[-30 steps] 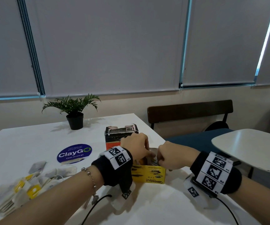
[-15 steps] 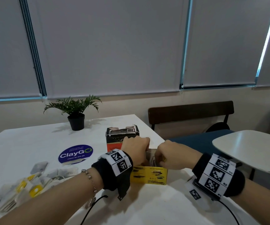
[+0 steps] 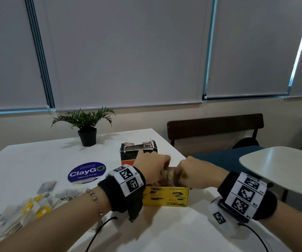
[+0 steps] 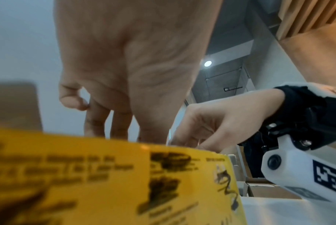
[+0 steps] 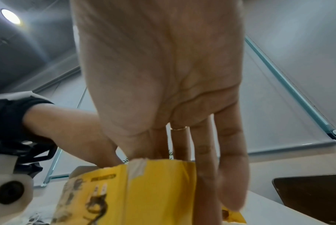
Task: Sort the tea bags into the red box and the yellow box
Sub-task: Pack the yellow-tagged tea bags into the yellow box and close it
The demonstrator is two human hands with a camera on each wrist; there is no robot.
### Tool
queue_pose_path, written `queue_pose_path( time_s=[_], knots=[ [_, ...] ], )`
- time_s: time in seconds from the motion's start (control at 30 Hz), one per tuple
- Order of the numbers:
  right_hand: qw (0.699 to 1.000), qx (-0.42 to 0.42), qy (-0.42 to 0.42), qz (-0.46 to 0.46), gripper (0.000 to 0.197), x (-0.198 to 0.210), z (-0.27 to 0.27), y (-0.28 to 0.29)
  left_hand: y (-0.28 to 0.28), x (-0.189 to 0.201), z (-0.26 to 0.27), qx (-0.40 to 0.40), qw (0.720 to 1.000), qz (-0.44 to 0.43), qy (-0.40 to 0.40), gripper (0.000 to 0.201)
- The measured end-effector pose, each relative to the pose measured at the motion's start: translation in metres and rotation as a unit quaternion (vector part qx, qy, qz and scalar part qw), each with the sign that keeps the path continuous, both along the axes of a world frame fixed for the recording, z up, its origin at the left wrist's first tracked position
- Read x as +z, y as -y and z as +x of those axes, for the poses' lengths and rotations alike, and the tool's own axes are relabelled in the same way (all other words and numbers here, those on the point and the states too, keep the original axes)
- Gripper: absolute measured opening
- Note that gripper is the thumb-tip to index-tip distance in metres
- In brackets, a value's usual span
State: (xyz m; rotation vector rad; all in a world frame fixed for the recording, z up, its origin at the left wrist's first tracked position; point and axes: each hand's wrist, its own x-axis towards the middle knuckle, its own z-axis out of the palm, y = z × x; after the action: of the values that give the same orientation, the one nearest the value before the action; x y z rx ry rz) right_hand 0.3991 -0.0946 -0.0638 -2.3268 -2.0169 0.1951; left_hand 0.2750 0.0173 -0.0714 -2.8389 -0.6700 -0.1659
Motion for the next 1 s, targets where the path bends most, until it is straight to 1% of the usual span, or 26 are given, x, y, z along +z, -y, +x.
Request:
queue_pose_path(
  time_s=[0.1,0.23,0.27,0.3,0.37,0.43,0.57,0.63,0.7,0.77,0.9,1.0],
  knots=[
    [1.0,0.003,-0.011,-0.008,0.029,0.0,0.0,0.0,0.003,0.003,-0.002,-0.005,0.999,0.033,-0.005,0.02],
    [0.999,-0.001,-0.013,-0.032,0.03,-0.005,0.002,-0.002,0.007,0.003,-0.002,0.02,0.996,0.043,-0.08,0.036],
    [1.0,-0.003,-0.009,-0.025,0.03,-0.004,0.002,-0.001,0.006,0.003,-0.002,0.024,0.996,0.038,-0.078,0.036],
    [1.0,-0.005,-0.006,-0.017,0.029,-0.004,0.003,-0.001,0.005,0.003,-0.002,0.024,0.998,0.028,-0.059,0.032],
    [1.0,-0.006,-0.009,0.001,0.026,-0.003,0.004,0.001,0.003,0.006,-0.005,0.016,1.0,0.017,-0.006,0.019],
    [1.0,-0.001,-0.011,0.006,0.026,-0.003,0.005,0.0,0.001,0.009,-0.01,0.007,1.0,0.013,0.006,0.014],
    [1.0,0.009,-0.005,-0.017,0.032,-0.006,0.007,-0.004,0.0,0.011,-0.015,-0.029,0.998,-0.027,-0.042,0.029],
    [0.999,0.012,-0.011,-0.039,0.034,-0.007,0.006,-0.005,0.003,0.011,-0.016,-0.024,0.996,-0.021,-0.083,0.027],
    [0.998,0.007,-0.03,-0.058,0.034,-0.007,0.005,-0.005,0.005,0.011,-0.017,-0.013,0.995,-0.019,-0.1,0.023],
    [0.998,0.006,-0.038,-0.054,0.033,-0.007,0.005,-0.004,0.005,0.011,-0.019,-0.013,0.996,-0.033,-0.088,0.021],
    [1.0,-0.002,-0.031,0.0,0.028,-0.002,0.007,0.001,0.002,0.011,-0.021,-0.038,0.998,-0.037,-0.038,0.02],
    [0.999,-0.004,-0.031,0.03,0.03,0.0,0.007,0.004,-0.001,0.014,-0.023,-0.056,0.998,-0.033,-0.018,0.016]
  ],
)
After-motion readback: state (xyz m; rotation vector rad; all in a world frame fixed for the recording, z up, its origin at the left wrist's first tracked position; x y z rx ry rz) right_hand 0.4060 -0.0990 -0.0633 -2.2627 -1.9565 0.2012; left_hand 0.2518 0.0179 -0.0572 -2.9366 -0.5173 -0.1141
